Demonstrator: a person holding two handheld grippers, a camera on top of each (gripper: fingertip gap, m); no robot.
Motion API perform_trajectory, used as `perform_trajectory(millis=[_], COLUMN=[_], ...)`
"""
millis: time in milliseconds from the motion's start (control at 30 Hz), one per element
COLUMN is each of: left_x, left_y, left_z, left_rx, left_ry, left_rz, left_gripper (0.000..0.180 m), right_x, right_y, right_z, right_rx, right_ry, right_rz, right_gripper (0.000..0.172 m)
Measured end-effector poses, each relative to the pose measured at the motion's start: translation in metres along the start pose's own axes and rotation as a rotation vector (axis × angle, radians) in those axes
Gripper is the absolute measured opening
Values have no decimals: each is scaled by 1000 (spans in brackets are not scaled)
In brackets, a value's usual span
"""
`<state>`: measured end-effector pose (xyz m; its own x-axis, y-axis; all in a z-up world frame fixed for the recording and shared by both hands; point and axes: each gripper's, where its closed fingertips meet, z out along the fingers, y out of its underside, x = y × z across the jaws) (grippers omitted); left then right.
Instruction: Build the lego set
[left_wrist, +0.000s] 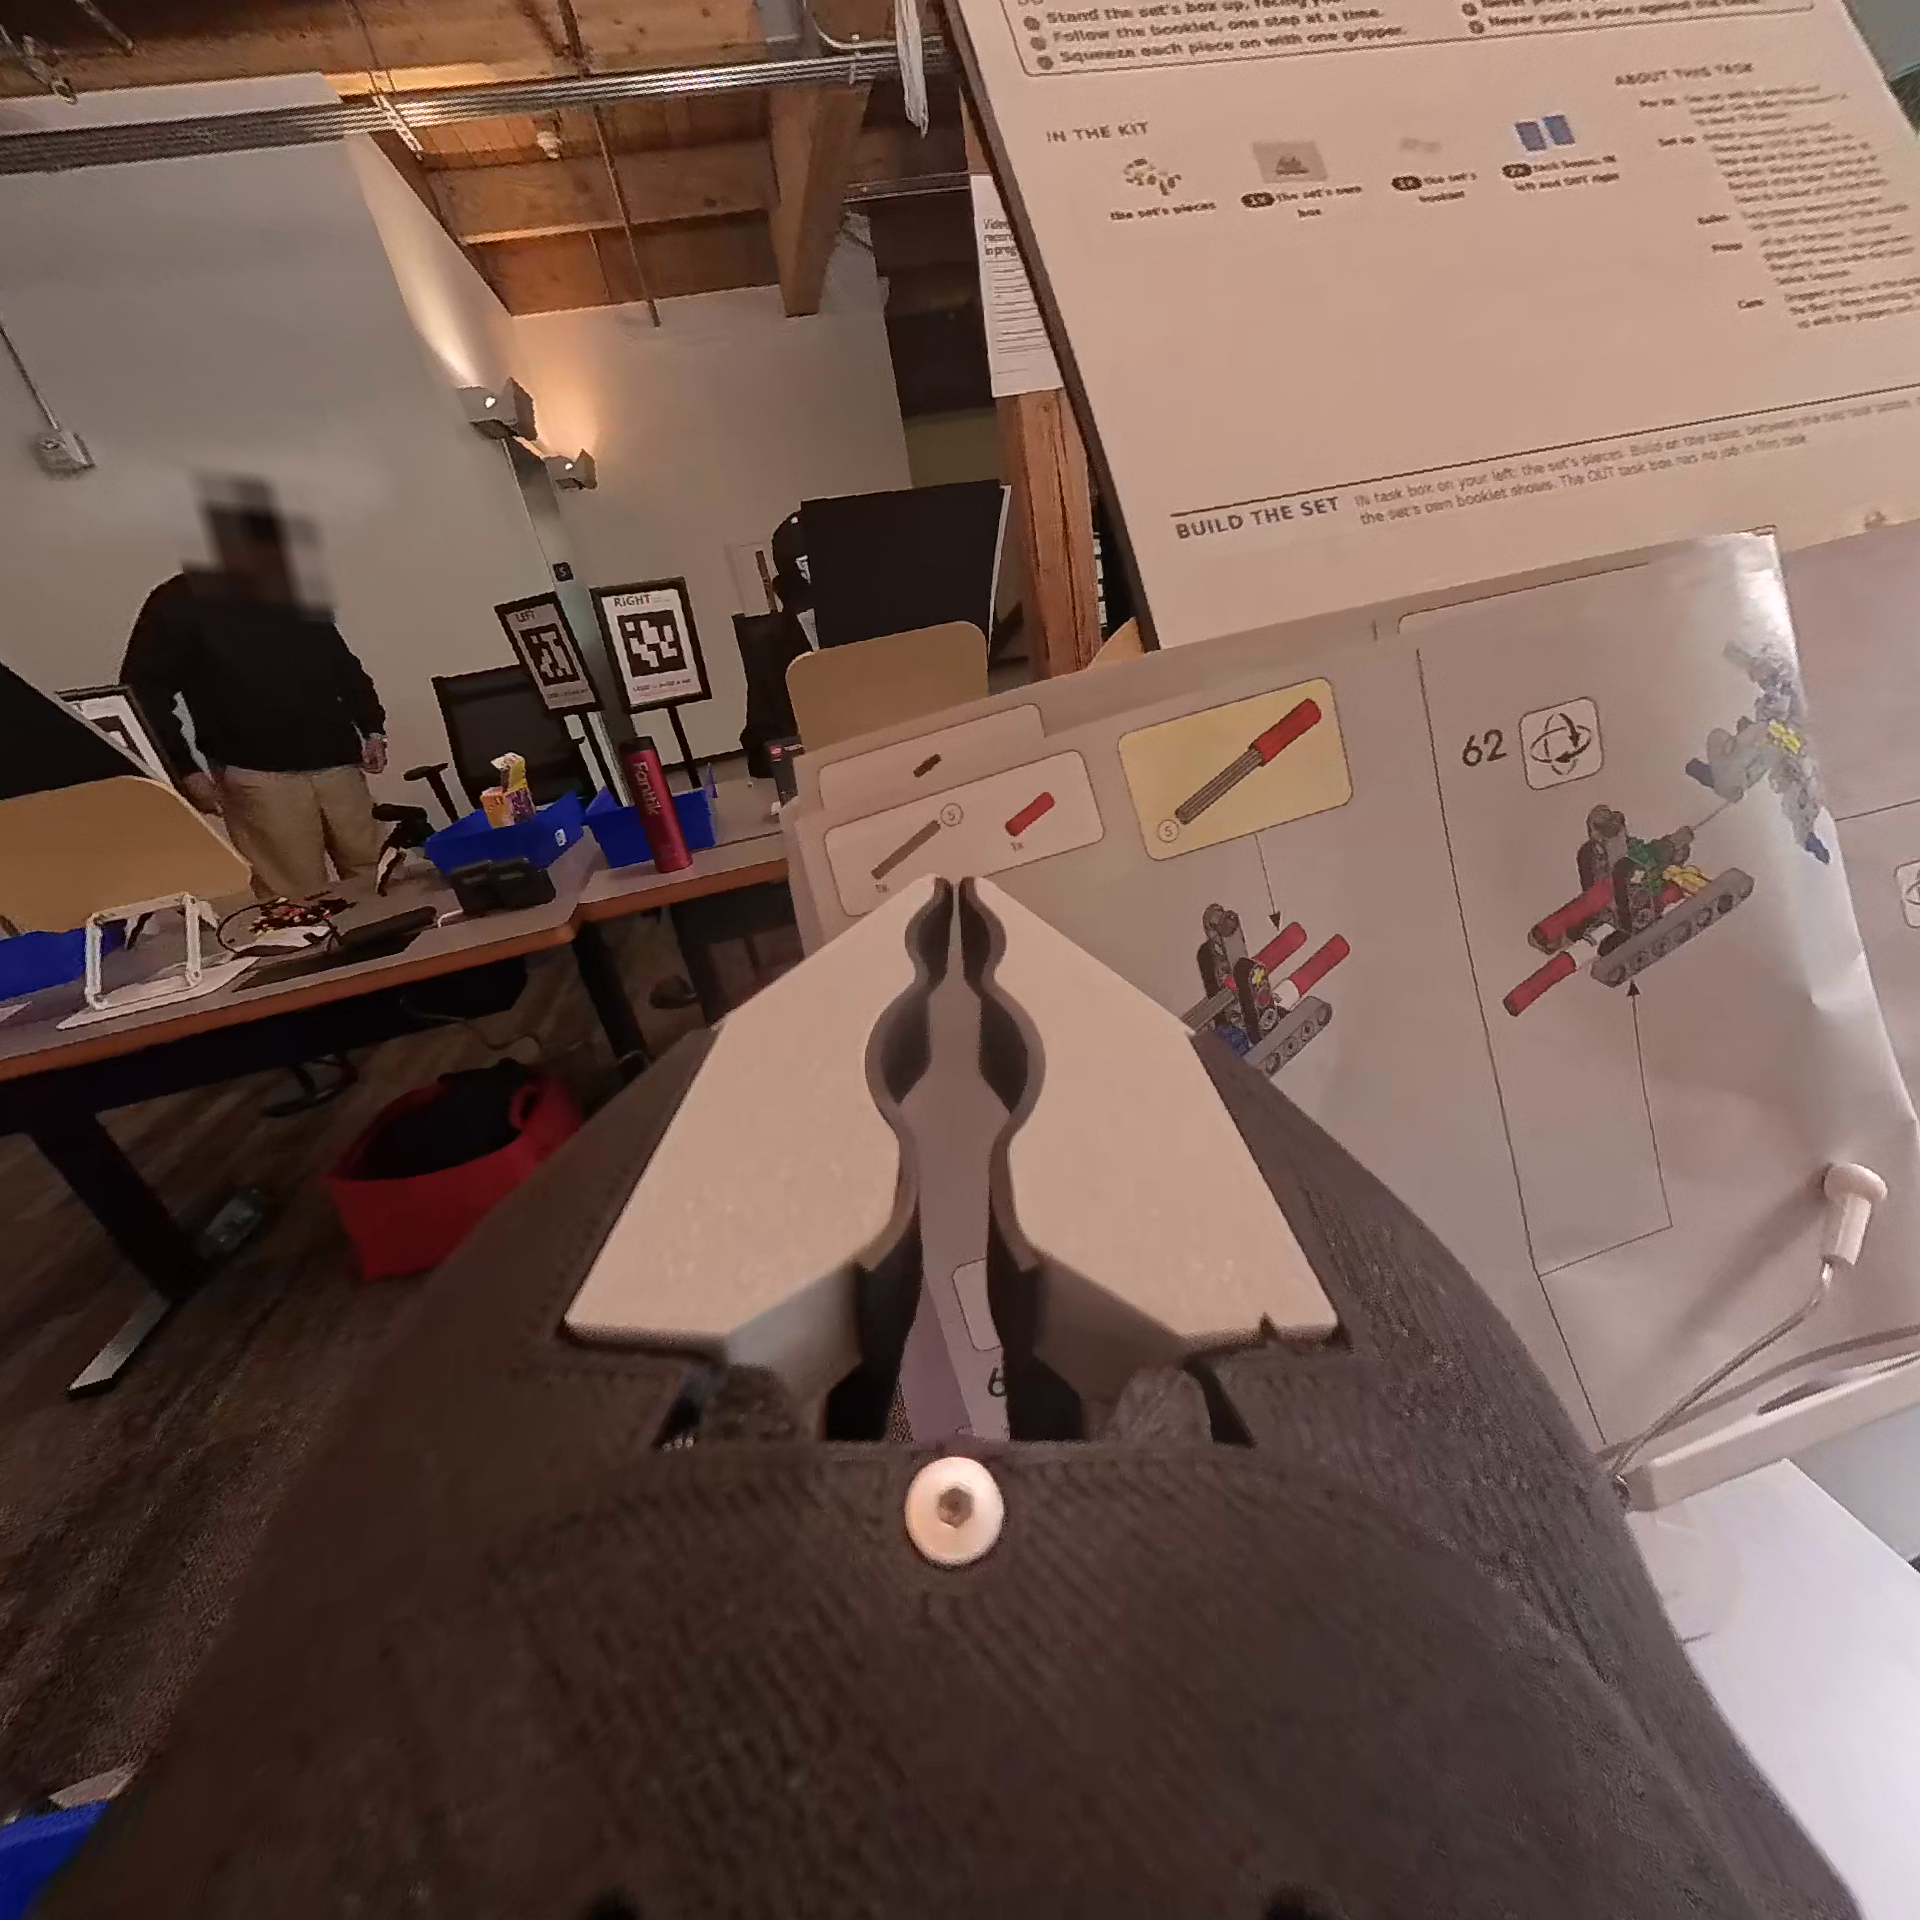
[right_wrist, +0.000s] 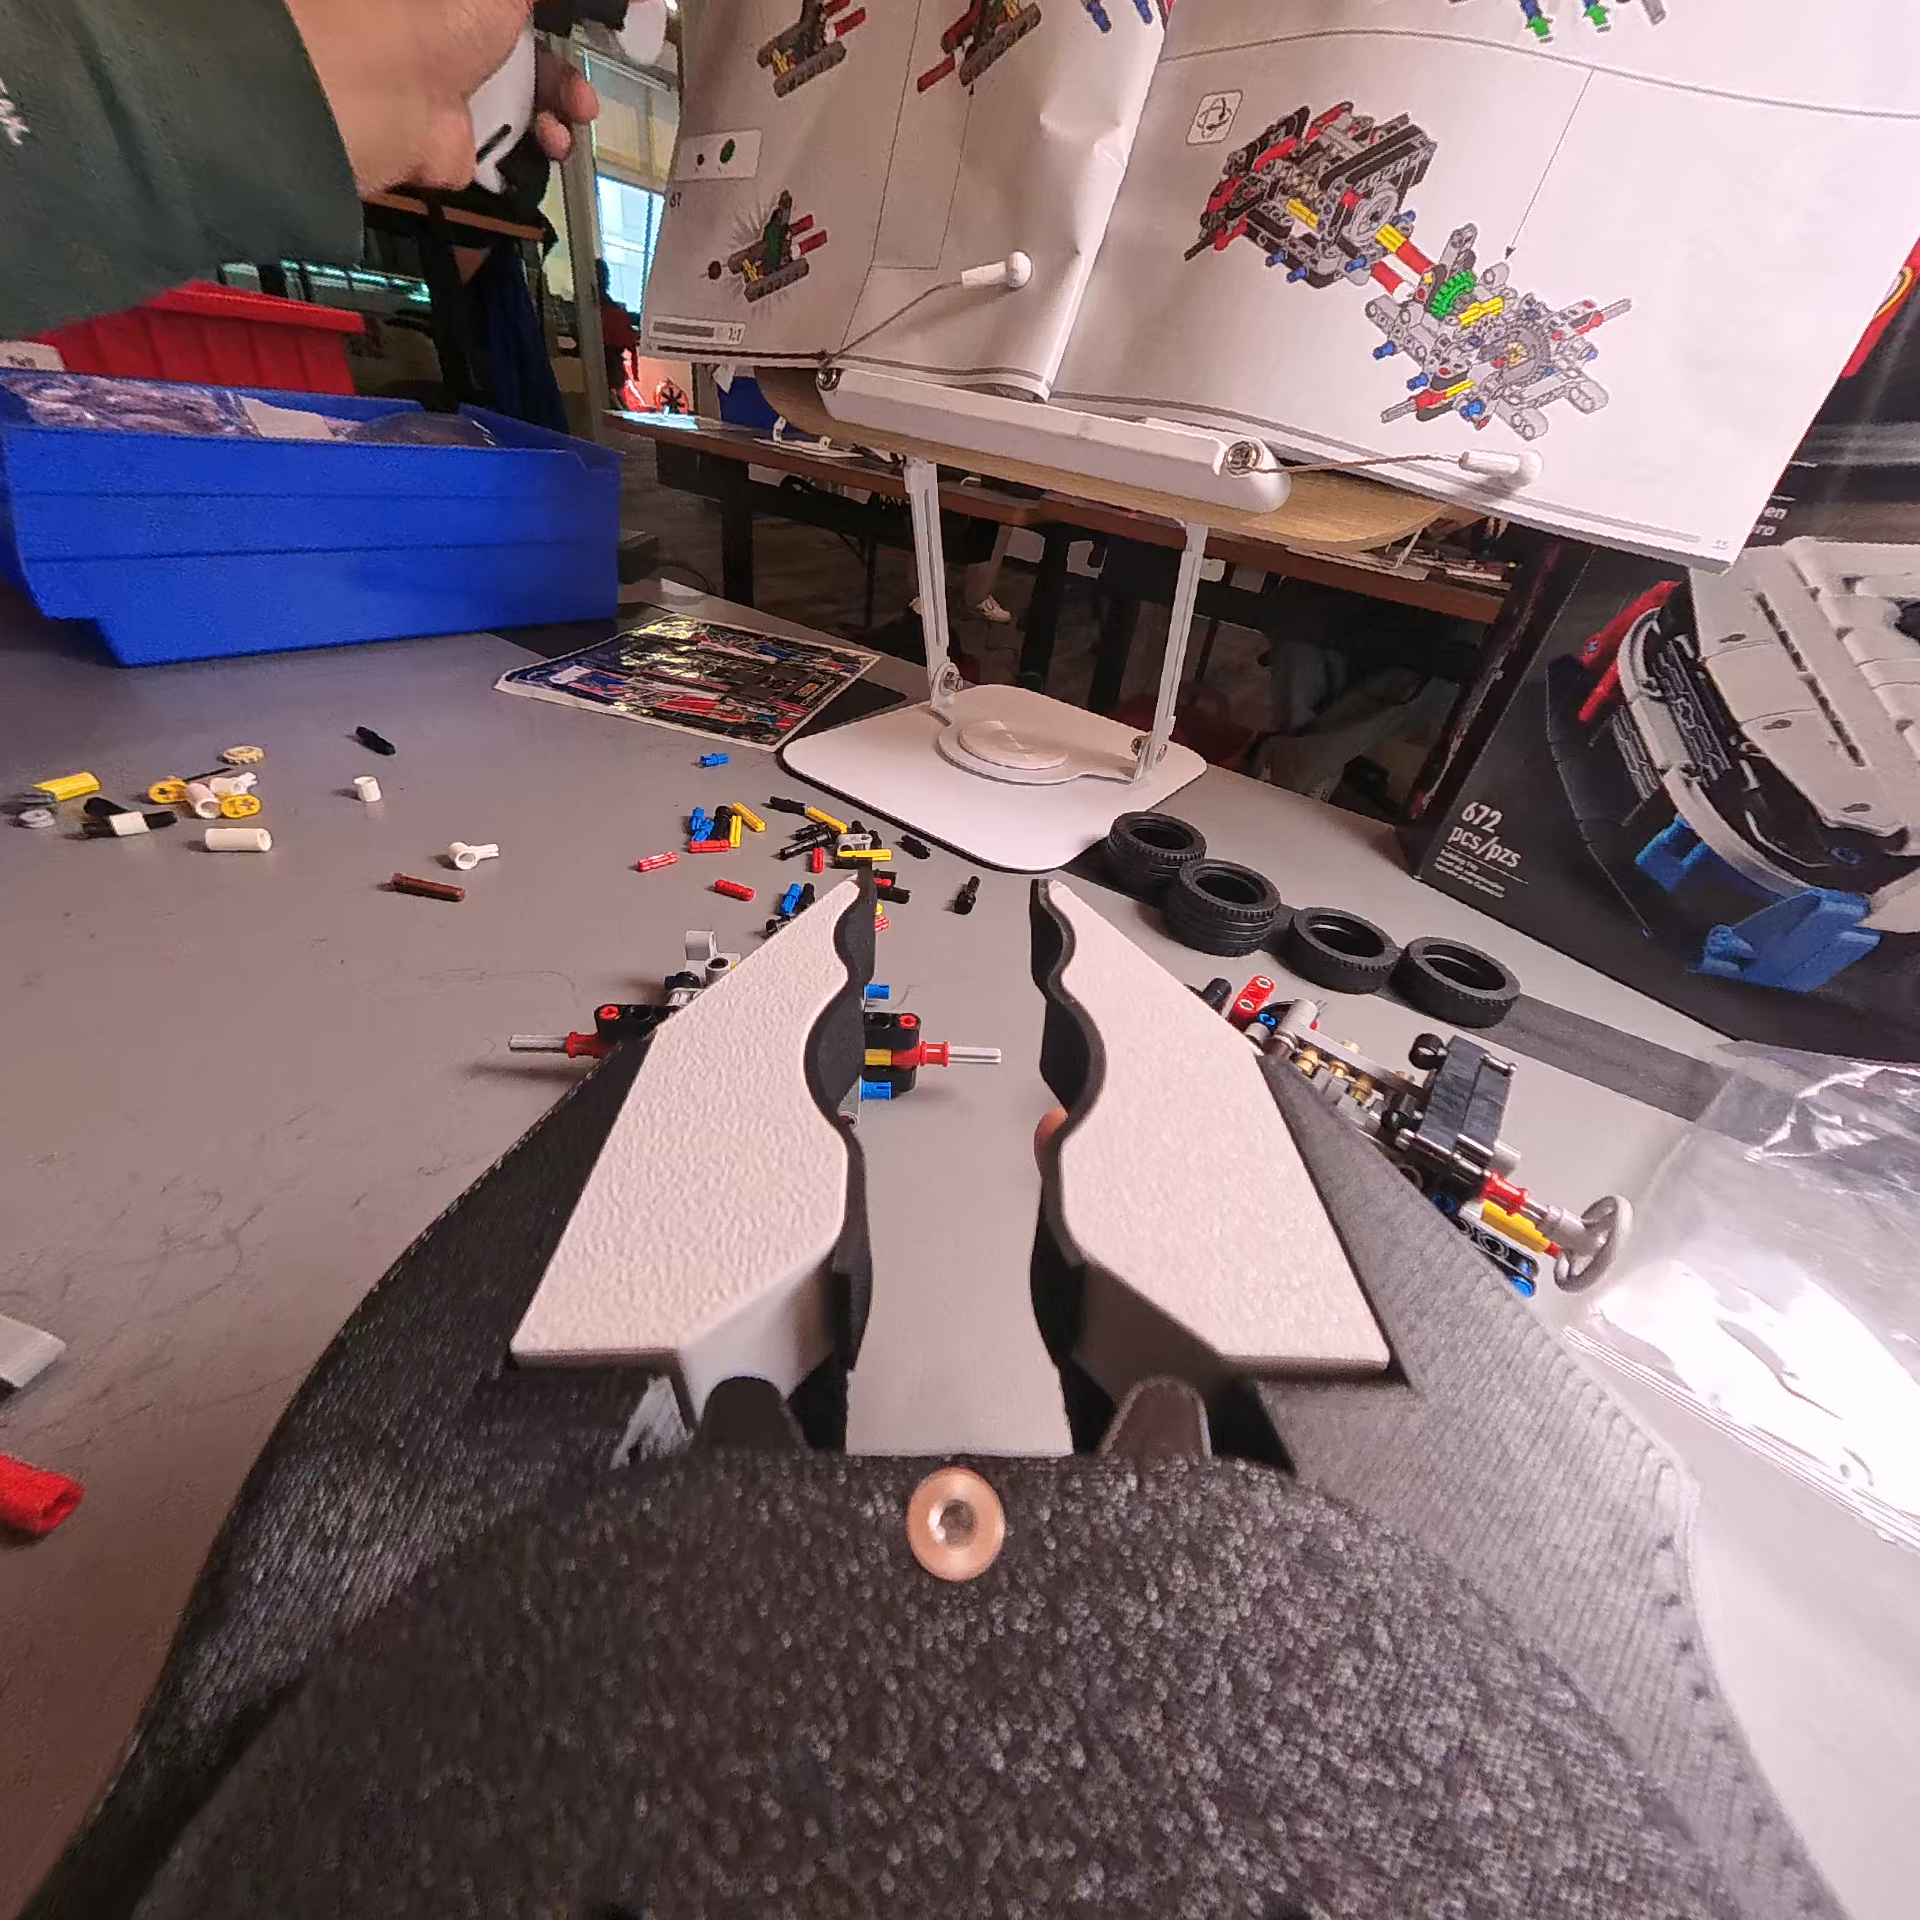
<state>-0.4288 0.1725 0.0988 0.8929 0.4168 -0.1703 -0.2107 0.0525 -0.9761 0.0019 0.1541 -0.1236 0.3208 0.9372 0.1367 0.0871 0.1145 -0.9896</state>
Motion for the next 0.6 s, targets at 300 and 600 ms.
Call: perform_trajectory(millis=[300, 600], left_x=[25, 23], left_y=[-13, -33], left_z=[-18, -144], left_rx=[-19, -167], left_ry=[78, 291], left_rz=[83, 312], left_gripper=[10, 29], right_x=[0, -5], right_y=[-3, -13], right_z=[-3, -12], right_rx=[12, 44], right_ry=[-1, -10], right_rz=[-16, -17], right_gripper=[27, 25])
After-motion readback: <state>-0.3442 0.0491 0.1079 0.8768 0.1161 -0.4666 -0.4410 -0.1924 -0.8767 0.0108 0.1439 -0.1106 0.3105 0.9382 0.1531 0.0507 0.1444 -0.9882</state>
